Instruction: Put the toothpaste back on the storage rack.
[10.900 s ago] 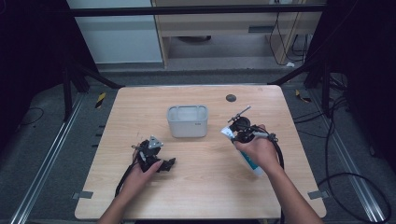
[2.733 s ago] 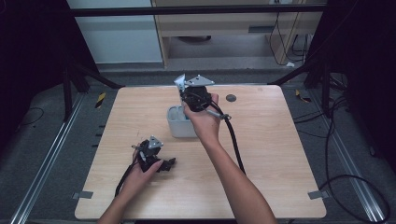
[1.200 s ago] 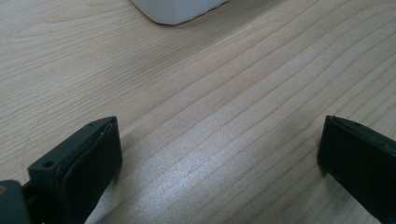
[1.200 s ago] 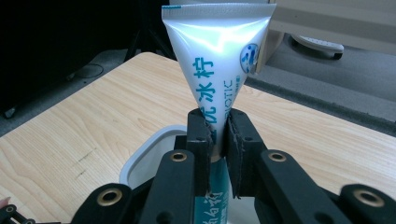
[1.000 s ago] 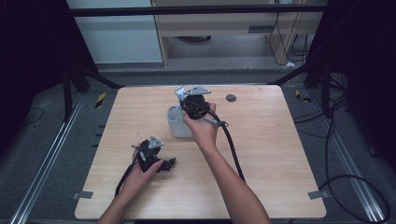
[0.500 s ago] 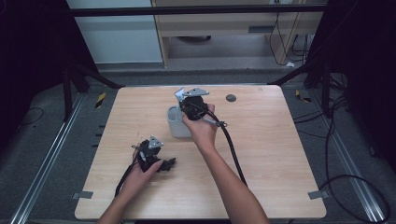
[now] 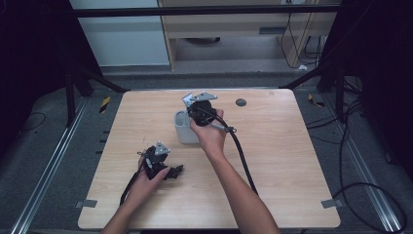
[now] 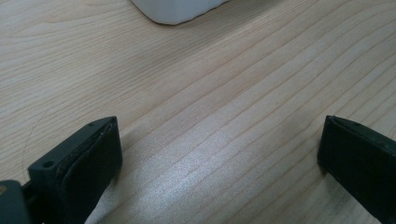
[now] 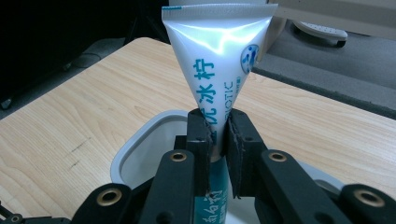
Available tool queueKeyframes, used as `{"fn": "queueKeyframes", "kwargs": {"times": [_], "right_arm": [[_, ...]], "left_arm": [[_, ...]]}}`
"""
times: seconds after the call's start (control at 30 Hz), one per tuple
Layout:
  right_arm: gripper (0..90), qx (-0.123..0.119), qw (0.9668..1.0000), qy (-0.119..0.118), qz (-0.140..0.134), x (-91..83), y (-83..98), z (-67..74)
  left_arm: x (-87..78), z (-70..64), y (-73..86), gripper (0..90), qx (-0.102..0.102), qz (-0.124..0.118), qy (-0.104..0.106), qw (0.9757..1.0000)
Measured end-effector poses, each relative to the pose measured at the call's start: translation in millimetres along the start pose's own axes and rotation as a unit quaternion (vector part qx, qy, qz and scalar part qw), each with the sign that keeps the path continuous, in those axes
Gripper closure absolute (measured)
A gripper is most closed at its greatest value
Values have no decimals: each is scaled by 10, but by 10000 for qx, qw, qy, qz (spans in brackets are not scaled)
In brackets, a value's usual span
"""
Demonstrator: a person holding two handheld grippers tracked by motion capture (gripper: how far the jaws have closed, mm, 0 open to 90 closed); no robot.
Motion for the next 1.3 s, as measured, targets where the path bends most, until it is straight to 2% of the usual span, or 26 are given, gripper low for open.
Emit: {"fn": "queueKeyframes", "kwargs": {"times": [1.3], "right_arm": [[802,7,9999,-39,125,57,39,37]], "left_arm": [[0,0,0,0,1,0,-1,10000]]}}
Point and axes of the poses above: each handheld gripper's, and its own axes: x roughly forward along the jaws, y roughly out of its underside, z roughly to its left, the point moved 2 cm from there along x, roughly forward along the jaws, and after that the axes turned 6 degrees about z, right-handed, at the moved point
